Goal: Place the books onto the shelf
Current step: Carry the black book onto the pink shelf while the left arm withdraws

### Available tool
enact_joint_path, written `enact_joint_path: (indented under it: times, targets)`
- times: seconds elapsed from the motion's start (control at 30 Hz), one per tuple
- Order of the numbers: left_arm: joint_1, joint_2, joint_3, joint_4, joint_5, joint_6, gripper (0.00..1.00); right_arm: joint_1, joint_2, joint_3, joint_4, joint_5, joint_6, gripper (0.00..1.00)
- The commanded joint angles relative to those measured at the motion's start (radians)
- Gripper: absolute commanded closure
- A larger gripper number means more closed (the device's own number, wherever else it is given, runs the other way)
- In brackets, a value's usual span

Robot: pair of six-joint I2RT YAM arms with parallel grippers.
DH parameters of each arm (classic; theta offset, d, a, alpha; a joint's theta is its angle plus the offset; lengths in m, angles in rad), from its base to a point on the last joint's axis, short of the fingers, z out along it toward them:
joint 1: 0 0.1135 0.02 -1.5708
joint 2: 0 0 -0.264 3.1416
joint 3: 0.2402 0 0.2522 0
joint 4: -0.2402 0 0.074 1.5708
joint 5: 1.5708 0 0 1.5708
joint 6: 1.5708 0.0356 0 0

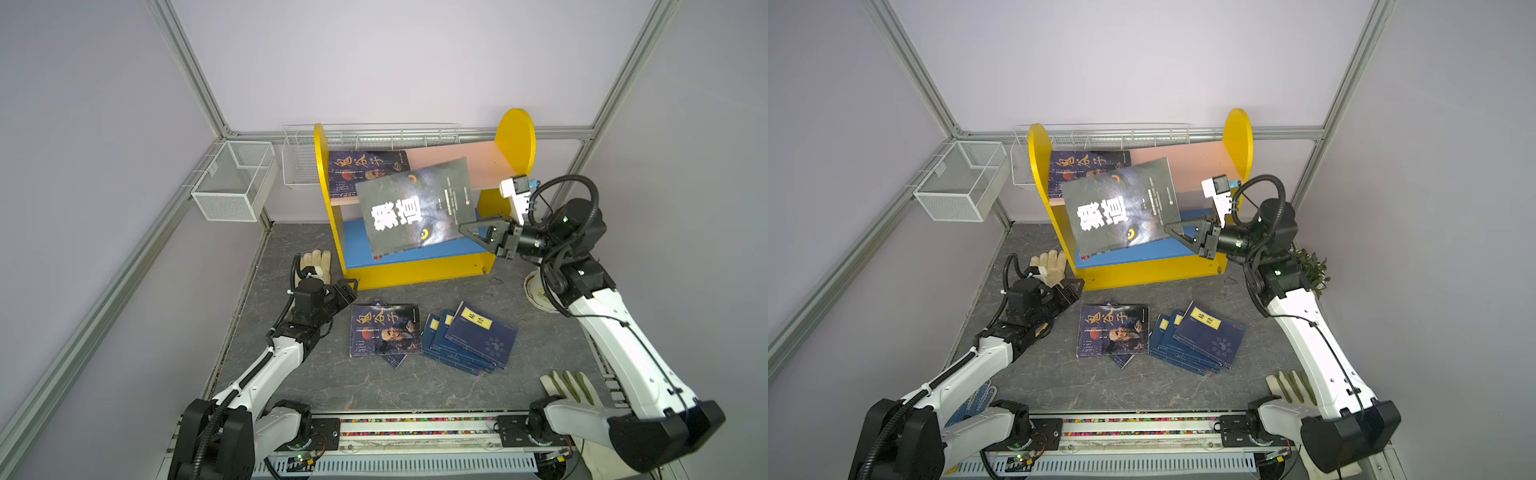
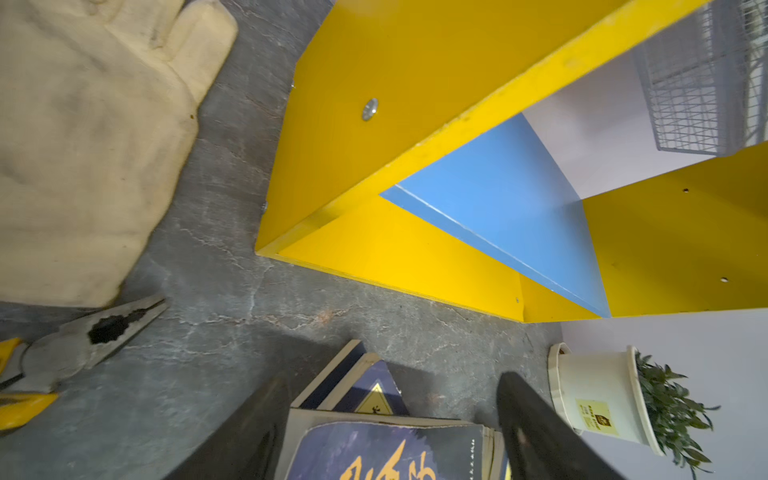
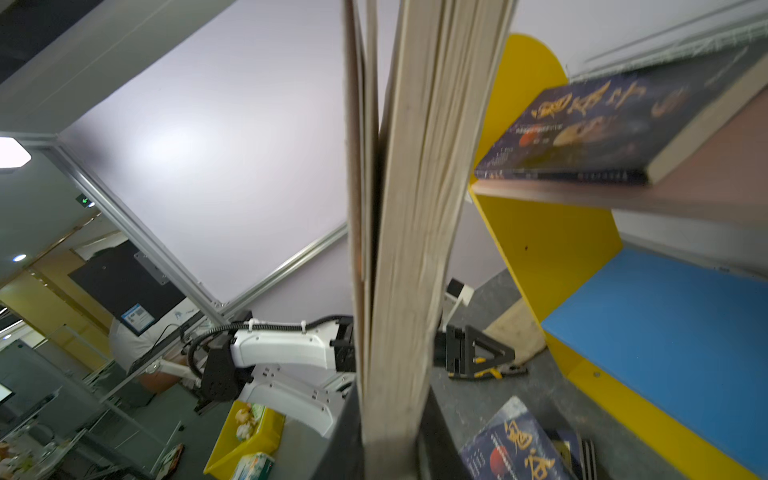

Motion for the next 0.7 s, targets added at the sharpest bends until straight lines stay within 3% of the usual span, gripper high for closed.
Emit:
enact_joint_path:
  times: [0.0, 0.23, 0.47, 0.67]
  targets:
    - [0.003, -0.023, -0.005, -0.056, -0.071, 0.016, 0.22, 0.015, 0.147, 0.113, 0.157, 0.160, 0.117, 0.93]
    - [0.002, -0.038, -0.008, -0.069, -0.082, 0.021, 0.22, 0.060, 0.436, 0.431, 0.230, 0.260, 0.236, 0.93]
    - [0.002, -0.025, 0.006, -0.096, -0.079, 0.039, 0.22, 0.107, 0.609, 0.708, -0.002, 0.282, 0.224, 0.91]
    - [0.002, -0.026, 0.006, -0.101, -0.085, 0.042, 0.22, 0.128, 0.701, 0.815, -0.149, 0.274, 0.240, 0.90]
